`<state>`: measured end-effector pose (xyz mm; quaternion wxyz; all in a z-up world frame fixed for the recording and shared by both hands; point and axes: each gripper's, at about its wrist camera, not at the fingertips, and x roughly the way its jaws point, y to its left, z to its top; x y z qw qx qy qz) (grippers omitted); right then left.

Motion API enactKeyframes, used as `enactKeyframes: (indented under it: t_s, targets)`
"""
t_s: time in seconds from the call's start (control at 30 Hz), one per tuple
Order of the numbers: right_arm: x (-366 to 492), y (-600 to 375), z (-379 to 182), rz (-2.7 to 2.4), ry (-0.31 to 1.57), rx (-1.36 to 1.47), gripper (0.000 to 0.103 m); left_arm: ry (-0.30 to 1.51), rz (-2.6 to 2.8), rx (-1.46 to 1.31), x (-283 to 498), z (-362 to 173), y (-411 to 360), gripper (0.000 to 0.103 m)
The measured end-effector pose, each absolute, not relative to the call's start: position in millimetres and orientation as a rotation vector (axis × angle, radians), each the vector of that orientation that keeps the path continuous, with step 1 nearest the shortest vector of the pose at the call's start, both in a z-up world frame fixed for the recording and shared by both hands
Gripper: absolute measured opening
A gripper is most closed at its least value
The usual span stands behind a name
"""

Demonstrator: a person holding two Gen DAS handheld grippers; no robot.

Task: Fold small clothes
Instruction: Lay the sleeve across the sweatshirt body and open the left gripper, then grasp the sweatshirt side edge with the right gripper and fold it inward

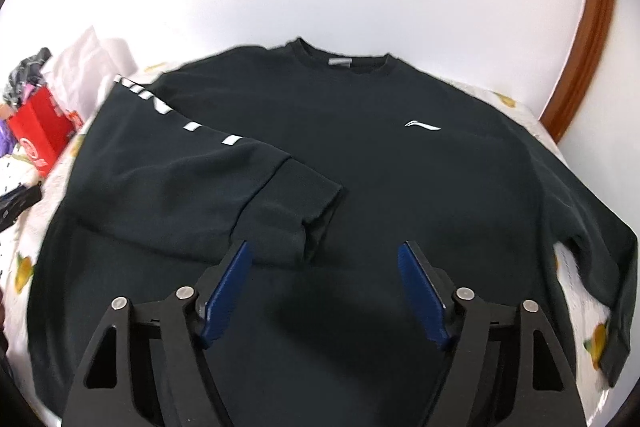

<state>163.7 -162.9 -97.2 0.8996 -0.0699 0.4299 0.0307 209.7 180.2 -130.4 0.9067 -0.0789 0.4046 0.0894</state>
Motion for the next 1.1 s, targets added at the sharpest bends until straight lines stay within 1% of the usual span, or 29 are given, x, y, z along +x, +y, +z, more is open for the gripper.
enactKeyframes:
  t_s: [0.13,0.3,0.33,0.4,0.43,0.47,0.5,0.53,0.57,0.6,0.63,0.67,0.73,0.93,1.1]
  targets:
    - [196.6,-162.4,-111.7,0.064,0.958,-0.097,0.073,0.868,0.168,-0.195,214.6,-148.0,200.4,0.057]
    - [226.2,-165.6,-126.6,0.048,0.997,-0.021,0.073,0.884,0.094,-0.173,230.4,-158.4,189.3,0.055]
    - [230.1,-166.6,-129.1,0.046,1.002,-0.009,0.073,0.893,0.093,-0.15,235.9,-160.7,185.2,0.053]
    - [239.0,-167.8,-134.2,0.038,1.01,0.007,0.071,0.902,0.098,-0.117,245.5,-165.0,179.3,0.046]
    - [243.8,-168.6,-136.6,0.042,1.01,0.019,0.066,0.903,0.1,-0.115,248.4,-165.8,178.8,0.045]
    - [248.0,-169.2,-138.4,0.056,1.011,0.036,0.062,0.9,0.102,-0.119,251.6,-167.4,179.1,0.042]
    - [252.0,-169.8,-139.8,0.077,1.013,0.06,0.053,0.898,0.104,-0.124,254.2,-168.7,179.8,0.036]
    - [255.9,-169.5,-139.7,0.089,1.005,0.074,0.046,0.896,0.101,-0.134,258.2,-169.9,180.4,0.034]
    - [259.4,-167.7,-138.8,0.095,0.997,0.07,0.042,0.896,0.097,-0.142,260.9,-170.2,180.4,0.028]
    - [263.0,-164.2,-137.7,0.114,0.994,0.054,0.021,0.896,0.087,-0.153,263.3,-170.3,180.6,0.017]
    - [266.7,-160.5,-136.2,0.14,0.997,0.044,0.015,0.898,0.06,-0.177,265.9,-170.5,180.6,0.011]
    - [268.8,-158.3,-133.1,0.154,0.993,0.034,0.014,0.898,0.053,-0.192,266.7,-170.6,179.7,0.007]
    - [269.2,-159.5,-117.5,0.167,0.939,0.022,0.013,0.888,0.074,-0.196,267.1,-171.5,178.9,0.006]
    - [272.4,-201.6,-63.1,0.106,0.783,0.053,0.012,0.879,0.093,-0.182,263.6,-172.6,175.8,0.006]
    - [277.5,-255.9,-47.9,-0.017,0.759,0.078,0.012,0.889,0.106,-0.205,264.3,-172.4,178.1,0.006]
